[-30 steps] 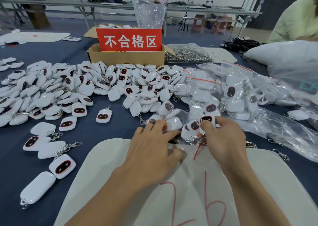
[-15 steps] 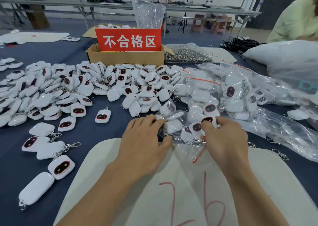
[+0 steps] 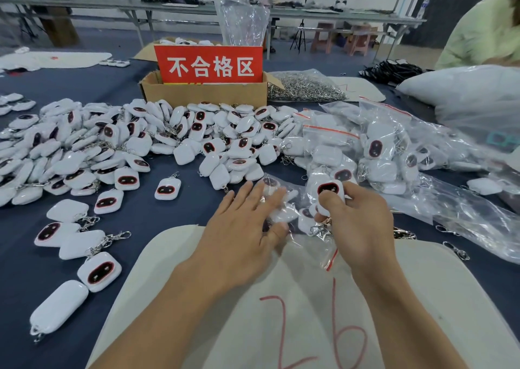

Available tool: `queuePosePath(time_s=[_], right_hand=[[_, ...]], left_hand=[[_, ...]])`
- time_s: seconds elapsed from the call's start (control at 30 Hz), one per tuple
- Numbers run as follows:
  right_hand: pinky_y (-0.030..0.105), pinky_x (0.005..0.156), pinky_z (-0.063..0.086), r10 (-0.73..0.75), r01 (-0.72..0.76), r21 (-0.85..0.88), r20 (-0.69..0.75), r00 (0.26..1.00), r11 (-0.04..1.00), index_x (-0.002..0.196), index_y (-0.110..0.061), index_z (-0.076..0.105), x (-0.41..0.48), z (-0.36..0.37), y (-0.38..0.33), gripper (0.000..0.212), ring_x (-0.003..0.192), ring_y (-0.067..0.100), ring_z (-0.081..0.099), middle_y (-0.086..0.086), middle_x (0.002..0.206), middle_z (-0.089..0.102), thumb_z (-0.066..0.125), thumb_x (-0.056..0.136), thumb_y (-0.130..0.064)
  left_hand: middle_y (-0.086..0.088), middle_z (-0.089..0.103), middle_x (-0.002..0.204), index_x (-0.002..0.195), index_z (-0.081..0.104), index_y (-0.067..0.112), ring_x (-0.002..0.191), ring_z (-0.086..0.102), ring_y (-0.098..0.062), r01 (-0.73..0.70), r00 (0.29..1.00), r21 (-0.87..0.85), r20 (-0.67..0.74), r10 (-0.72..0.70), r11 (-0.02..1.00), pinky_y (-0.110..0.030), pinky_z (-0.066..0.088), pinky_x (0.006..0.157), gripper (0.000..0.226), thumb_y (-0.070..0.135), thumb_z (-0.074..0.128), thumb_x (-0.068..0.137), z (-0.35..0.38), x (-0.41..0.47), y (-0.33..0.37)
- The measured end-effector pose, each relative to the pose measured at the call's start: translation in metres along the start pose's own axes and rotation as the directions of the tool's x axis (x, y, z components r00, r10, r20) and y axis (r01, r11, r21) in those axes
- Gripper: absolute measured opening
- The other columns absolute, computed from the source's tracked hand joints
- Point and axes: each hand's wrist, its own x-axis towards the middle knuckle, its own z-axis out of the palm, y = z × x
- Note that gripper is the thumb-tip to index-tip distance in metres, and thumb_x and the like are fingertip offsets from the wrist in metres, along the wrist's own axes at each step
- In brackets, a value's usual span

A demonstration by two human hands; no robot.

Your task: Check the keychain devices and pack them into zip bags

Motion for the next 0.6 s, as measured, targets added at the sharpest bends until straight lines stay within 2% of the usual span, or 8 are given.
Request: queuePosePath(time_s=[0.07, 0.2, 0.3, 0.4, 0.5, 0.6], right_hand=[[0.014, 0.049, 0.043, 0.002, -0.002, 0.001, 0.005, 1.0, 1.0, 0.076, -0.015, 0.066, 0.001, 0.001, 0.001, 0.022, 0.062, 0.005, 0.071, -0.004, 0.064, 0.071, 0.062, 0.094, -0.028], [0.034, 0.062, 0.05, 0.026, -0.026, 0.041, 0.008, 1.0, 0.999, 0.082, -0.016, 0.067, 0.0, 0.001, 0.0, 0.016, 0.066, 0.007, 0.073, -0.002, 0.066, 0.071, 0.062, 0.093, -0.027], [0.035, 0.063, 0.052, 0.02, -0.021, 0.063, 0.015, 1.0, 0.998, 0.081, -0.018, 0.067, -0.001, 0.001, -0.001, 0.015, 0.066, 0.008, 0.074, -0.003, 0.066, 0.073, 0.063, 0.091, -0.028], [0.037, 0.064, 0.053, 0.021, -0.025, 0.118, 0.035, 0.999, 0.993, 0.084, -0.025, 0.07, -0.004, 0.001, -0.004, 0.012, 0.064, 0.01, 0.072, -0.001, 0.067, 0.075, 0.062, 0.088, -0.031], [0.034, 0.059, 0.047, 0.052, -0.057, 0.215, 0.028, 0.998, 0.975, 0.085, -0.032, 0.073, -0.004, -0.001, -0.008, 0.011, 0.053, 0.012, 0.061, -0.001, 0.066, 0.075, 0.063, 0.082, -0.034], [0.034, 0.055, 0.045, 0.095, -0.098, 0.337, 0.025, 0.995, 0.936, 0.081, -0.028, 0.075, -0.002, -0.004, -0.012, 0.011, 0.054, 0.021, 0.057, 0.006, 0.067, 0.074, 0.064, 0.078, -0.029]], left_hand=[[0.018, 0.002, 0.172, 0.16, 0.012, 0.053, 0.158, -0.006, -0.005, -0.046, 0.999, 0.012, 0.011, 0.046, 0.999, -0.032, -0.005, 0.128, 0.067, 0.066, 0.01, 0.094, 0.001, -0.003, 0.002], [0.017, 0.005, 0.172, 0.16, 0.015, 0.052, 0.158, -0.003, -0.008, -0.052, 0.998, 0.065, 0.046, 0.049, 0.997, -0.033, -0.005, 0.125, 0.06, 0.063, 0.022, 0.101, 0.003, -0.002, 0.0], [0.016, 0.007, 0.172, 0.158, 0.023, 0.05, 0.158, -0.002, -0.007, -0.034, 0.999, 0.052, 0.013, 0.033, 0.998, -0.035, -0.001, 0.128, 0.056, 0.061, 0.027, 0.103, 0.004, 0.001, 0.002], [0.015, 0.023, 0.169, 0.153, 0.04, 0.045, 0.155, 0.011, -0.001, -0.001, 0.996, -0.09, -0.085, -0.006, 0.996, -0.035, 0.006, 0.129, 0.051, 0.054, 0.041, 0.103, 0.001, 0.001, 0.004], [0.017, 0.051, 0.152, 0.146, 0.052, 0.036, 0.142, 0.035, 0.001, -0.004, 0.96, -0.21, -0.275, -0.055, 0.978, -0.031, 0.02, 0.124, 0.048, 0.039, 0.048, 0.099, -0.006, -0.001, 0.0], [0.015, 0.058, 0.14, 0.141, 0.057, 0.031, 0.131, 0.041, -0.001, 0.0, 0.935, -0.223, -0.345, -0.079, 0.975, -0.014, 0.021, 0.114, 0.044, 0.027, 0.053, 0.098, -0.01, -0.001, -0.003]])
